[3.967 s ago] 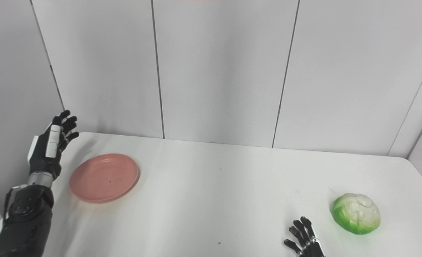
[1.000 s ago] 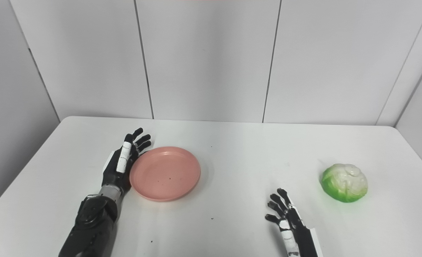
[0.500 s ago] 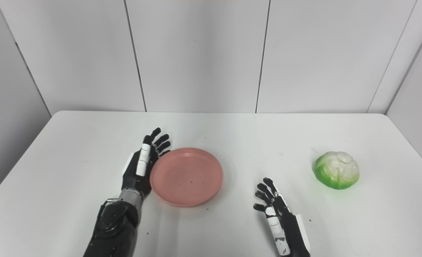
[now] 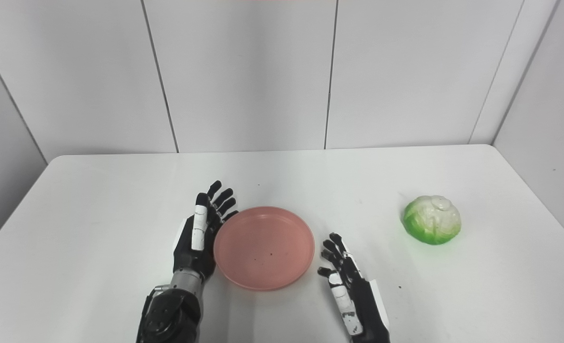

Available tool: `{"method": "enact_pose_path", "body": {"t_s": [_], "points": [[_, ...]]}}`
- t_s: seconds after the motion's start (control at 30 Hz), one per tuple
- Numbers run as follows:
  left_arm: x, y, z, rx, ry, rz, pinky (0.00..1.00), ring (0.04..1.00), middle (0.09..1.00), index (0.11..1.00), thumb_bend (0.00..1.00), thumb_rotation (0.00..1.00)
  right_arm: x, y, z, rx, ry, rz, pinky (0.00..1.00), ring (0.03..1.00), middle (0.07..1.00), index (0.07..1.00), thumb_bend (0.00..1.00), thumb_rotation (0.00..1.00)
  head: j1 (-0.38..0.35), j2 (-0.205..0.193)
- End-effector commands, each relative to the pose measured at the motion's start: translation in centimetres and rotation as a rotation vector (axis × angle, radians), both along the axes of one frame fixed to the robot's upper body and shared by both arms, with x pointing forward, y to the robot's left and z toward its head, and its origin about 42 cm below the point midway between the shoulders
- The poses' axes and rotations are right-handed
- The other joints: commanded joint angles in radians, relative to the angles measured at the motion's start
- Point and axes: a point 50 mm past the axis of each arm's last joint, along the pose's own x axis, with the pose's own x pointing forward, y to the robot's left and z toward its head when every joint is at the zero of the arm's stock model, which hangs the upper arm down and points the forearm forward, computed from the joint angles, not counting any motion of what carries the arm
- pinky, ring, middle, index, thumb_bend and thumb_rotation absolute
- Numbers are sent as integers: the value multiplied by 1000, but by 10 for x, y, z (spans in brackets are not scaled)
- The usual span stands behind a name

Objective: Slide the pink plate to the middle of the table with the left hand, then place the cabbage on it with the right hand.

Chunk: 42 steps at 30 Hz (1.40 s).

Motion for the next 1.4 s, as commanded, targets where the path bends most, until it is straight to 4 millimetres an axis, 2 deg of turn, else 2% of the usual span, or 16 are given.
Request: {"method": "enact_pose_path", "body": {"t_s": [0.0, 0.27, 0.5, 0.77, 0.87, 1.03, 1.2, 1.37], "points": [[-8, -3, -8, -5, 51, 1, 879, 904, 893, 929, 1000, 928, -7, 14, 3, 45, -37, -9, 811, 904, 930, 933, 899, 1000, 0, -1], [-13, 1, -8, -24, 79, -4, 891, 918, 897, 928, 963, 937, -3, 32, 4, 11, -48, -37, 812, 922, 957, 959, 870, 1000, -95, -13], [-7, 14, -16, -18, 81, 4, 833, 887, 881, 911, 989, 912, -1, 42, 4, -41, -62, -74, 867, 957, 999, 995, 826, 1000, -136, -25], [-4, 24, -21, -16, 82, 8, 822, 885, 878, 924, 946, 910, -2, 51, 2, -94, -92, -146, 994, 1000, 1000, 1000, 783, 1000, -180, -35], [-3, 27, -20, -13, 82, 10, 813, 888, 881, 928, 940, 914, -1, 54, 3, -107, -100, -163, 1000, 1000, 1000, 1000, 777, 1000, -192, -35], [-2, 28, -20, -19, 77, 22, 762, 893, 885, 916, 897, 918, -1, 54, 2, -139, -109, -197, 1000, 1000, 1000, 1000, 775, 1000, -192, -35], [3, 25, -21, -12, 79, 16, 745, 897, 888, 911, 913, 928, -4, 53, 2, -168, -41, -281, 1000, 1000, 1000, 1000, 805, 1000, -198, -47], [7, 19, -21, -17, 78, 4, 758, 898, 891, 914, 905, 935, -7, 45, 11, -168, -25, -330, 1000, 1000, 1000, 1000, 765, 1000, -205, -58]]}}
